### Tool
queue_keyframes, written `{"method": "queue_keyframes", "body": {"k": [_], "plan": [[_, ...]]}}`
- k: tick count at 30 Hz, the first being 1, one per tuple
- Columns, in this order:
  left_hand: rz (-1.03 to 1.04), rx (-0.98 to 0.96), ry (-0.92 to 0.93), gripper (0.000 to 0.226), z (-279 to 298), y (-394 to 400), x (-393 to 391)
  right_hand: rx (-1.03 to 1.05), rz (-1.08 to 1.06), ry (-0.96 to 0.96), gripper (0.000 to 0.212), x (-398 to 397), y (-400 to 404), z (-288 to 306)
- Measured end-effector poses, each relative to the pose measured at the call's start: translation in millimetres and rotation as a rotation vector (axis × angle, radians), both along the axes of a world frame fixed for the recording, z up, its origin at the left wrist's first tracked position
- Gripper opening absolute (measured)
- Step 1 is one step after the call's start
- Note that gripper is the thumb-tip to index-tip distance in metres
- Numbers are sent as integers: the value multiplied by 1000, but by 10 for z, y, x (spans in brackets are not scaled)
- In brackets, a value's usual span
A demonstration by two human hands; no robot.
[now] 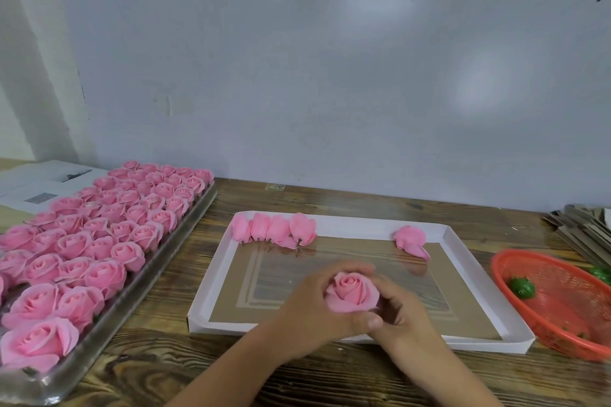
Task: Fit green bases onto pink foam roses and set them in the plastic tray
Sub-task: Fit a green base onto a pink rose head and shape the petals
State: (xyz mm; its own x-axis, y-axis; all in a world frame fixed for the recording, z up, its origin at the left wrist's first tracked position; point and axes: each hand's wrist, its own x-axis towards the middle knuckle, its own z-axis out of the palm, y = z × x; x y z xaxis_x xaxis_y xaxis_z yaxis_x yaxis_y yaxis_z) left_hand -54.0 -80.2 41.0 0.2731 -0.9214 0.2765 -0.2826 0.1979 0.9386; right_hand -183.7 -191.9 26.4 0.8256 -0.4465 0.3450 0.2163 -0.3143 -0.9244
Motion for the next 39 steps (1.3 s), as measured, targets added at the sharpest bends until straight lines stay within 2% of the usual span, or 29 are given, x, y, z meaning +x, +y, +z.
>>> {"method": "queue_keyframes", "body": {"k": [2, 4, 11, 17, 31, 36, 39], "plan": [[28, 34, 36, 69, -23, -8, 27, 72, -16, -41, 46, 5, -17, -4], [43, 34, 67, 76, -47, -35, 37, 120, -30, -70, 44, 7, -30, 4], [110, -20, 98, 47, -44, -74, 61, 162, -80, -80, 37, -18, -59, 28], [116, -22, 132, 43, -50, -76, 99, 111, -86, -46, 38, -16, -57, 14], [170, -9, -81, 44, -8, -36, 98, -113, -176, 28, 54, 0, -5, -12], [219, -2, -129, 45, 12, 56, 175, -61, -211, 64, 57, 15, 3, -26], [288, -9, -134, 34, 114, 309, 240, 1, -236, 49, 59, 4, -4, -55]]}}
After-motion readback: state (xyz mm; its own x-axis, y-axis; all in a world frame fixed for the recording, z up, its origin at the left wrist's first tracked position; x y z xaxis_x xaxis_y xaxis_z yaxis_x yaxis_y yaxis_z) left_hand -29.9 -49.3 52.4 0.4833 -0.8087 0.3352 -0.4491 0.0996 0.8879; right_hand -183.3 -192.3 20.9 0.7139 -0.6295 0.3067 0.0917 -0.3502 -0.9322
